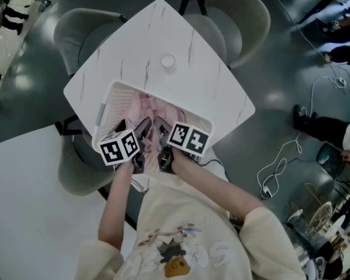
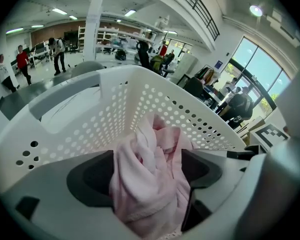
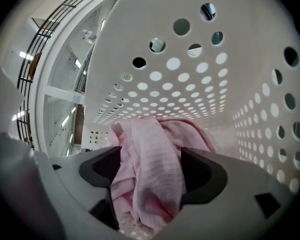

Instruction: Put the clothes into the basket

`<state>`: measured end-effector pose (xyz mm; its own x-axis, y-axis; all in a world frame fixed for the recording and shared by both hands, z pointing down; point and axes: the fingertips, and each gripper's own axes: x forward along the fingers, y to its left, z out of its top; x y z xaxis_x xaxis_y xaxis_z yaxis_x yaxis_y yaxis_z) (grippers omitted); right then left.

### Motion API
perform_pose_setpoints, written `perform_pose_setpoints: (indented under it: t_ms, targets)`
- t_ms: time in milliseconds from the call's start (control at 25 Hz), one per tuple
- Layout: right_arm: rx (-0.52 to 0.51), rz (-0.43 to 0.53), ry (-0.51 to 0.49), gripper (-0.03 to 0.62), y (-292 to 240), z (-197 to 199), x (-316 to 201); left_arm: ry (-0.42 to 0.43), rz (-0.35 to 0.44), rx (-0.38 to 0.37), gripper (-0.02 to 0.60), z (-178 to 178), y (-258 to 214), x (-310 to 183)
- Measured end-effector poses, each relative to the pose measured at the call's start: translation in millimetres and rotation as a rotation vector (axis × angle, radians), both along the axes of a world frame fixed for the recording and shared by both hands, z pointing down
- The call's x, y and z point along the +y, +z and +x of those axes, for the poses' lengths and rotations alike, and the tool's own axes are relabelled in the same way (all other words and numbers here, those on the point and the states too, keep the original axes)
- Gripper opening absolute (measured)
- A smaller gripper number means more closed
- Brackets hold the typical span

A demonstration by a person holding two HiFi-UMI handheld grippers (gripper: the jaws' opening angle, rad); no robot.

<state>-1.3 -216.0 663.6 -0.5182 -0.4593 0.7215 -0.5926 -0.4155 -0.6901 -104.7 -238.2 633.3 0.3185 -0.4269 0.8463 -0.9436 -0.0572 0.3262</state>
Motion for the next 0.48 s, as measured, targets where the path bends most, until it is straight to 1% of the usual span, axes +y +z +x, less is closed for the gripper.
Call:
perform_pose_setpoints:
  t_ms: [200,480]
  targets:
    - [-0.037,0.002,0.026,0.362,-8.0,0.8,4.3,0.019,0.004,-0.002,0.414,8.7,-8.0,6.2]
    - [-0.116,0.005,0.061,0.36,-17.1,3.0,6.7,-0.007,0.01,0.039,0.414,13.2,-18.4,9.7]
